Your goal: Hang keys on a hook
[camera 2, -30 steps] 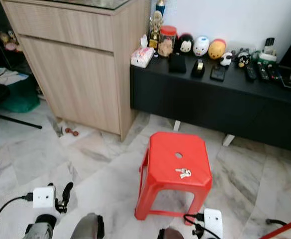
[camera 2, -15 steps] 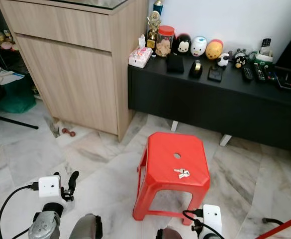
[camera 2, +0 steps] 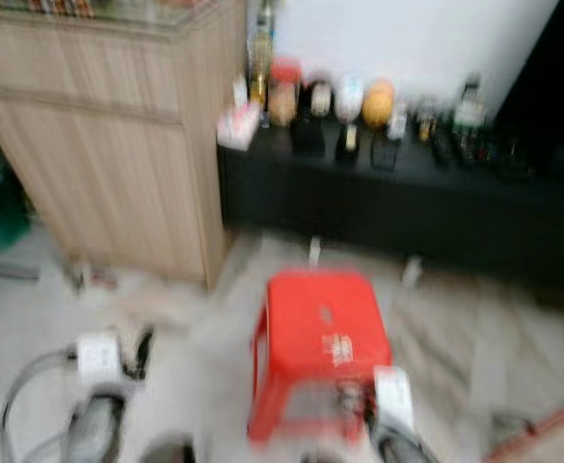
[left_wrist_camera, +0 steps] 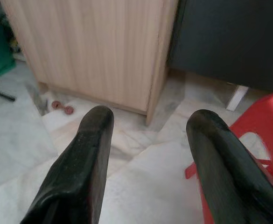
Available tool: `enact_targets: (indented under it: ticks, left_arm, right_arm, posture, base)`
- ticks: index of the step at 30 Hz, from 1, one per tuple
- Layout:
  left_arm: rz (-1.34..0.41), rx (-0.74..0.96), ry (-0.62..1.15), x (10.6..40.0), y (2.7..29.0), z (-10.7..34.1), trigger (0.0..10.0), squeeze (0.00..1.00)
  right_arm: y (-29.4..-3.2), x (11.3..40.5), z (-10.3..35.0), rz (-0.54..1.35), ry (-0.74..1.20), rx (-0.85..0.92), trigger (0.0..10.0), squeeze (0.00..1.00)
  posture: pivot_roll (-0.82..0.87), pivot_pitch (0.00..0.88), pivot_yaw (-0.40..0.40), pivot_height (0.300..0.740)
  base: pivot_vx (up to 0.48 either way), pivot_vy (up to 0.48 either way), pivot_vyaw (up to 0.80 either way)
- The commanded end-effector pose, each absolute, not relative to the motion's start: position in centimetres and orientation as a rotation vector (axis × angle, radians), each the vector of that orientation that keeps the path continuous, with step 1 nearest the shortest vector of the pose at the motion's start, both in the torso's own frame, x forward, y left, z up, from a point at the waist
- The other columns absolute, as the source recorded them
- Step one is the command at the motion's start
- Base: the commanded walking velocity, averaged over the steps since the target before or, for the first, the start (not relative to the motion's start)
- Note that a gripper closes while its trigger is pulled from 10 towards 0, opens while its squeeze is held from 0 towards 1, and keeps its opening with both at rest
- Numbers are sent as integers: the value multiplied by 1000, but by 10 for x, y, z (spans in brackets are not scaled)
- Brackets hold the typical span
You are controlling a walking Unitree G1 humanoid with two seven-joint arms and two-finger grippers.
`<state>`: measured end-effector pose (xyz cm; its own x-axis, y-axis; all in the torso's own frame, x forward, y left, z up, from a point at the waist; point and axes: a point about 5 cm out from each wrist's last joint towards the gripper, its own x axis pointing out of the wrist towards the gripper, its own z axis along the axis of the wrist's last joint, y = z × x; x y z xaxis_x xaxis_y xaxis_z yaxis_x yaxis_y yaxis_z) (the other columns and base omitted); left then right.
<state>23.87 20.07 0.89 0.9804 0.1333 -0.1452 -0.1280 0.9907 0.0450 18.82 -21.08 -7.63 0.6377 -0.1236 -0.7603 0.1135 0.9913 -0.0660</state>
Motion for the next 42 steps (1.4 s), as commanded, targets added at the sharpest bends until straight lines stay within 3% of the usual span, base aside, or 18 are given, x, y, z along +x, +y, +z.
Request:
enact_targets:
  ticks: [1,12,22,33,42]
  left_arm:
    - [155,26,165,239,207,8,10000,0]
    - [151,23,172,234,206,5,10000,0]
    - [139,21,189,229,203,1,10000,0]
    - [134,6,182,237,200,5,10000,0]
    - [133,-3,168,240,196,8,10000,0]
  right_arm:
    - [-206,193,-75,-137,862,6,10000,0]
    - [-204,195,-74,-119,854,-3,10000,0]
    - [-208,195,-73,-146,850,-11,10000,0]
    - [-206,232,-52,-80,746,-5,10000,0]
    - [-200,239,-49,-67,742,19,10000,0]
  posture:
    - [37,0,-122,639]
    - [49,0,-131,639]
    - [42,0,-127,639]
    - [41,0,-128,639]
    - [43,2,-132,639]
  base:
    - [315,0,0]
    - [309,0,0]
    - [0,0,0]
    - [0,0,0]
    - [0,0,0]
